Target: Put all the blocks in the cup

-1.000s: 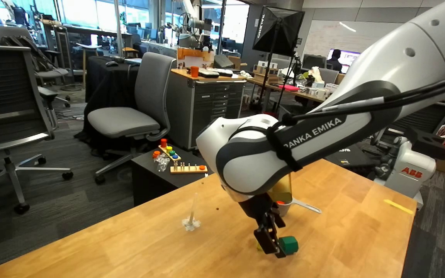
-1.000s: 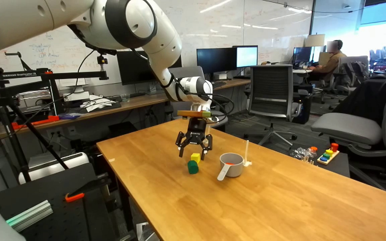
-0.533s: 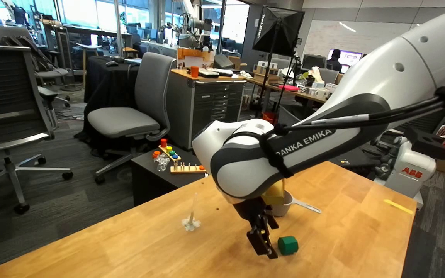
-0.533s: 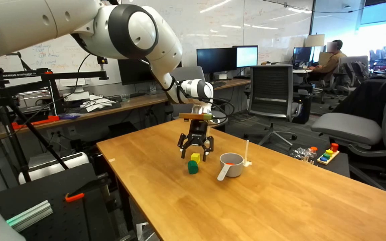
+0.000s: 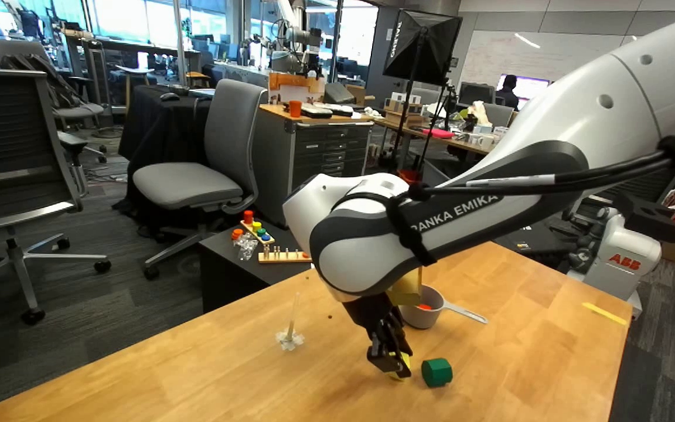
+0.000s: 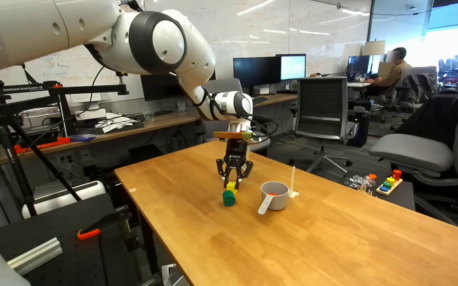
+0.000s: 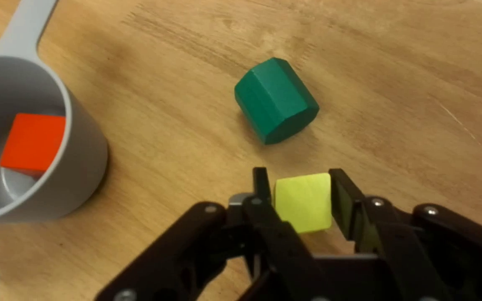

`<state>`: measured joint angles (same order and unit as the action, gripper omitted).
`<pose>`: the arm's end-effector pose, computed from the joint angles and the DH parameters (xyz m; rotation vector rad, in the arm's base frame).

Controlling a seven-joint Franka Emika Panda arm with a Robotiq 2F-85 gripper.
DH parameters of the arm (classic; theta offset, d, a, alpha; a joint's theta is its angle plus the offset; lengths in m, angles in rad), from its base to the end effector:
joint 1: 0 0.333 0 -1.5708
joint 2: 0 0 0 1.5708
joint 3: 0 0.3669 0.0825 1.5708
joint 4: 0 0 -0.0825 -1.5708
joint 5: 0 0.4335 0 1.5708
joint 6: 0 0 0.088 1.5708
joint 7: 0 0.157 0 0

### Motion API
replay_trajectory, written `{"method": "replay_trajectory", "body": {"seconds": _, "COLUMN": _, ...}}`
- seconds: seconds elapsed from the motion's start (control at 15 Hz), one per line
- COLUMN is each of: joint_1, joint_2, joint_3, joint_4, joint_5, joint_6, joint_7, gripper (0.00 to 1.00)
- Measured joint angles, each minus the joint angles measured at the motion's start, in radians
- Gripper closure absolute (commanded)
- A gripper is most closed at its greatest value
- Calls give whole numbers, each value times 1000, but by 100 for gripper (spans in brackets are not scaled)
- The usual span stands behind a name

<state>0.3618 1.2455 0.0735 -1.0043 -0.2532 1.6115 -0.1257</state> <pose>0.6946 0.2661 -0.0119 2.6257 0.8522 -0.8612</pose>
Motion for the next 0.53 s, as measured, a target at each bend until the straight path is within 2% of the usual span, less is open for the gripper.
{"method": "replay_trajectory", "body": {"seconds": 0.07, "joint_1": 0, "joint_2": 2, "joint_3": -1, "joint_4": 5, "joint_5": 0, "joint_6": 0, "joint_7": 1, "gripper": 92}}
{"method": "replay_trajectory", "body": {"seconds": 0.53, "joint_1": -5, "joint_2": 1, "joint_3": -6, "joint_4": 24, "joint_5": 1, "joint_6": -2, "joint_7": 23, "gripper": 92}}
